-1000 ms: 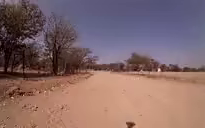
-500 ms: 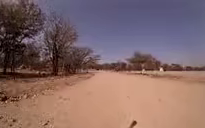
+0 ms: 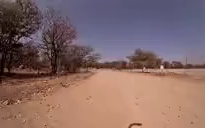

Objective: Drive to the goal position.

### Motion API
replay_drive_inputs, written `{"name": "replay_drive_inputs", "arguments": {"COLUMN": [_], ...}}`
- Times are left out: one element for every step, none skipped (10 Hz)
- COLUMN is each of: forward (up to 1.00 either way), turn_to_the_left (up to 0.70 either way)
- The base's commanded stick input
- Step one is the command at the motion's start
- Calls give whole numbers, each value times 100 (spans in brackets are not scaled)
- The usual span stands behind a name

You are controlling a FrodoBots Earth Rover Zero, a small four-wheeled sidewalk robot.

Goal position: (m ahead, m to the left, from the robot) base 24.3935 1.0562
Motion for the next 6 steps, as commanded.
{"name": "replay_drive_inputs", "arguments": {"forward": [100, 100, 100, 100, 100, 100], "turn_to_the_left": [0, 0, 0, 0, 0, 0]}}
